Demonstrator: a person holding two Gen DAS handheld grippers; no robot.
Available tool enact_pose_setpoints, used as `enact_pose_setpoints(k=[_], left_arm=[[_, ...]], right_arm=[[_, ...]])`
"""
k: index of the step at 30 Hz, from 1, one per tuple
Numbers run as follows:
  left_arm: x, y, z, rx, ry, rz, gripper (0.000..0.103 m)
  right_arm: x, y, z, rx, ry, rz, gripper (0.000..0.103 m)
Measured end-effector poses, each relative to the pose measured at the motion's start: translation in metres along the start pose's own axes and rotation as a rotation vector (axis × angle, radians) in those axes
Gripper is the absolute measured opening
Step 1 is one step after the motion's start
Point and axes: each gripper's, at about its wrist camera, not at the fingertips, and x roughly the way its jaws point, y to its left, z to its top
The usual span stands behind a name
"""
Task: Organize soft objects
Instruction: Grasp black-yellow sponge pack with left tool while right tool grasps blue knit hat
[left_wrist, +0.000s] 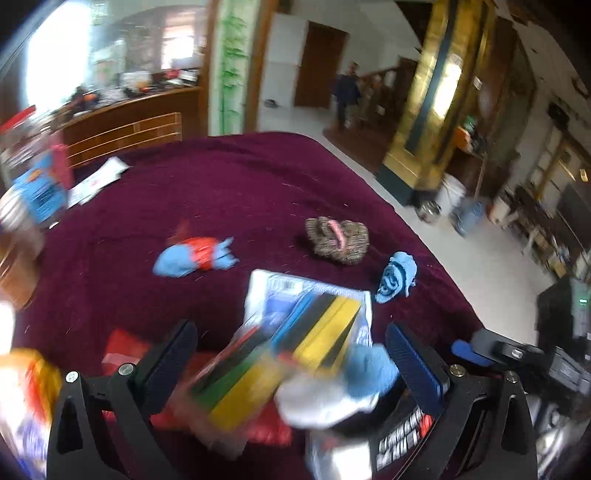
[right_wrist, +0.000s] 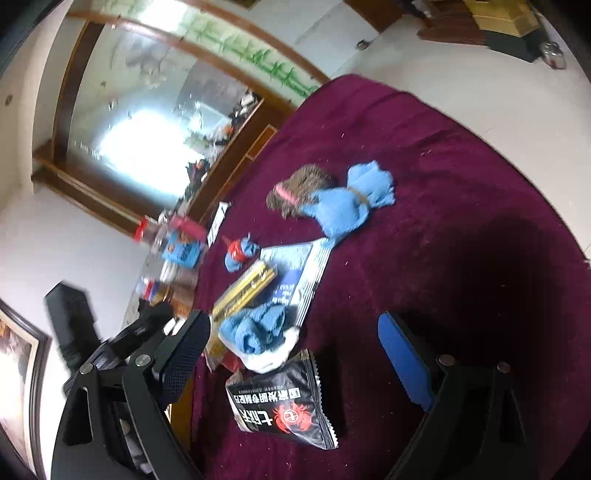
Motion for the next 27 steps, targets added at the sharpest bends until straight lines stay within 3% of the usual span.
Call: enact_pose_setpoints(k=[2,5,6,7,8,9,18,23,27], left_arm=[[0.020,-0.008,0.004,0.046,0.023,0.024,0.102],[0.054,-0.022,-0.002,0.135,0.120,0.069,0.100],[0.059,-0.025,-0.005,0.154,0.150,0.065,0.086],[0.064,-0.027,-0.009,0.166,0.177,0.056,0.064],[0.062,-0.028,-0.010,0.164,0.170,0.045,0.061],[0.057,-0.028,-0.011,0.157,0.153,0.038,0.047],[-0.039,-0.011,-0.021,0.029,-0.027,-0.082,0.045],[-0.112,0.018,-0.057,-0.067,-0.112,-0.118,0.046],[-0.142,0.045,-0.100,-0.155,-0.133,-0.098,0.046]], right_arm=[[-0.005,-0.003,0.003,-0.003,-0.033,-0.025,0.092],[0.009,-0.011,0.005,0.033,0.002,-0.051,0.092],[0.012,-0.014,0.005,0.039,0.013,-0.059,0.092],[0.014,-0.014,0.006,0.038,0.015,-0.070,0.092],[0.016,-0.013,0.005,0.032,0.014,-0.077,0.092],[0.017,-0.011,0.005,0.024,0.013,-0.084,0.092],[0.020,-0.003,0.000,-0.052,0.014,-0.157,0.092],[0.024,0.000,-0.003,-0.092,0.022,-0.208,0.092],[0.030,0.010,-0.008,-0.169,0.022,-0.266,0.092]])
